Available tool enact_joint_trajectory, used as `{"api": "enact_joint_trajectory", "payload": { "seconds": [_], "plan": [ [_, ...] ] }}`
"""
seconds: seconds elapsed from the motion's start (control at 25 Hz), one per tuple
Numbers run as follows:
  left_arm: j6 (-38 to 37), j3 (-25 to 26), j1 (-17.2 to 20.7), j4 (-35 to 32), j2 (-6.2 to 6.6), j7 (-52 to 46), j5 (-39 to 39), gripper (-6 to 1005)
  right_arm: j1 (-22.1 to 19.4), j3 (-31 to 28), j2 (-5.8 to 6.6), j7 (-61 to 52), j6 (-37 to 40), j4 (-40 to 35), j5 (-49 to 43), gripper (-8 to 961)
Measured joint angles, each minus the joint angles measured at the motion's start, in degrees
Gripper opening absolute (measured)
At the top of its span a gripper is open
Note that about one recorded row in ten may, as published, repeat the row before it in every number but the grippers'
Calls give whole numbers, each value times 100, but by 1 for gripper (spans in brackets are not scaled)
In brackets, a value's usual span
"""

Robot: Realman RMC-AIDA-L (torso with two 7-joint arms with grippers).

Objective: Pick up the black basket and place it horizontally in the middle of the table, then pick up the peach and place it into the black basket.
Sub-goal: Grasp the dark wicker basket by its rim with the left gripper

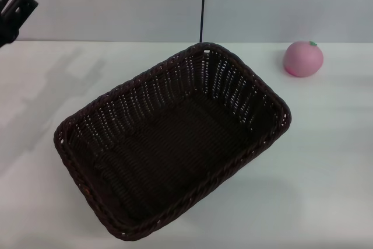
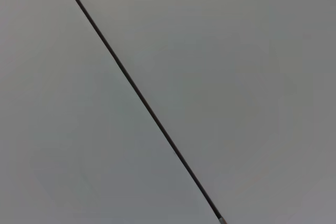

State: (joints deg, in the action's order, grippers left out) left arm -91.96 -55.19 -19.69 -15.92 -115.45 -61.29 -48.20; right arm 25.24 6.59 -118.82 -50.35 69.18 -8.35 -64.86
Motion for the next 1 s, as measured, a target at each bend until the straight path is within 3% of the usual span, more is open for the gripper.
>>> {"api": "enact_joint_trajectory", "payload": {
  "seconds": [0.24,0.28,0.52,0.8,1.0],
  "plan": [
    [314,2,-3,-918,213,-1168,-797,783,7,1,6,0,0,9,0,597],
    [506,34,-41,-1461,333,-1925,-1440,783,6,1,7,0,0,9,0,596],
    [777,132,-163,-2705,530,-3640,-2833,770,-10,0,8,0,0,9,0,597],
    [545,373,-514,-4229,642,-5350,-4901,756,-11,0,9,7,-17,33,0,596],
    [126,450,-908,-5162,570,-6278,-6327,745,-11,0,6,7,-45,50,0,596]
  ]
}}
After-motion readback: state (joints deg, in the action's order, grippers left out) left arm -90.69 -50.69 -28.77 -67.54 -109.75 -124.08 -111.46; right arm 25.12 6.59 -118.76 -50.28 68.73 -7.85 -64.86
